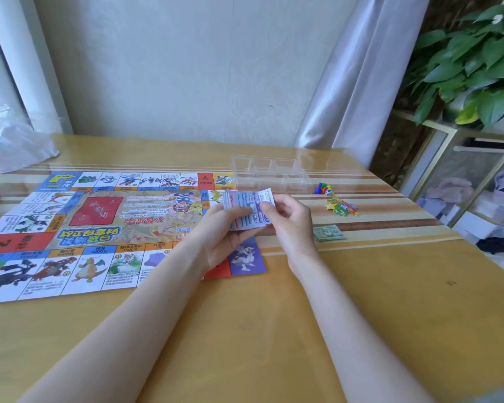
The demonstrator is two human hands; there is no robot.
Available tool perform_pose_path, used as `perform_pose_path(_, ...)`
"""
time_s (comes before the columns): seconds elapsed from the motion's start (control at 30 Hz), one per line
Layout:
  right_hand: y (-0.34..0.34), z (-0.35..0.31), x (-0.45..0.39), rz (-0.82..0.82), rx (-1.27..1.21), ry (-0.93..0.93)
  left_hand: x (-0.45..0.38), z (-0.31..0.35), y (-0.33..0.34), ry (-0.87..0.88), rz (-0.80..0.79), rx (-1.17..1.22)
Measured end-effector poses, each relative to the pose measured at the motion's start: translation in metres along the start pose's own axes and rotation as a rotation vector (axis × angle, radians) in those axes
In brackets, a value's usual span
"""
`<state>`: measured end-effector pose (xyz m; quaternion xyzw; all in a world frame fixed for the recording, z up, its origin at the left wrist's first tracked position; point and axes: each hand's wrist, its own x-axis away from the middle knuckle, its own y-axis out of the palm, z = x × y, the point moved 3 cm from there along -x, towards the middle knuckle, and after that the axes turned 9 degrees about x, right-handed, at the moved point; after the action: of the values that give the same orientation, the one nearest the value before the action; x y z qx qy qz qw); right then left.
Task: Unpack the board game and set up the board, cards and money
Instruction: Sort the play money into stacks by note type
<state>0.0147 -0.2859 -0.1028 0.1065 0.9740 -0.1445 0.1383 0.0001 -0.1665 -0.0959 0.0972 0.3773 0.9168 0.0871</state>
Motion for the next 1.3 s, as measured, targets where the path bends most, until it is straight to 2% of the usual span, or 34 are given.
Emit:
perform_pose_path(0.3, 0.000, 0.000, 0.006, -0.035, -0.079, 0.024, 0.005, -0.003, -0.001, 0.100, 0.012, -0.106)
perform_pose_path(0.57, -0.035, -0.007, -0.012, 0.131, -0.037, 0.045, 0.001, -0.012, 0.005, 0.111, 0.097, -0.106)
perform_pose_path(0.67, -0.057, -0.018, -0.024, -0.011, 0.114, -0.018, 0.001, -0.010, 0.002, 0.107, 0.120, -0.068)
perform_pose_path(0.8, -0.065, -0.021, -0.031, -0.382, 0.644, -0.086, 0.003, -0.013, 0.001, 0.099, 0.155, -0.071)
perform_pose_path(0.87, -0.075, -0.017, -0.036, -0.398, 0.763, -0.054, 0.003, -0.013, 0.001, 0.097, 0.158, -0.082)
perform_pose_path(1.0, -0.102, -0.010, -0.045, -0.238, 0.615, 0.075, 0.002, -0.018, 0.005, 0.077, 0.129, -0.078)
perform_pose_path(1.07, -0.111, -0.008, -0.043, -0.230, 0.589, 0.126, 0.002, -0.022, 0.014, 0.071, 0.094, -0.065)
perform_pose_path(1.2, -0.126, -0.005, -0.033, -0.377, 0.567, 0.211, 0.004, -0.030, 0.028, 0.052, 0.012, -0.051)
perform_pose_path(1.3, -0.137, 0.002, -0.021, -0.490, 0.602, 0.281, 0.005, -0.035, 0.028, 0.041, 0.024, -0.045)
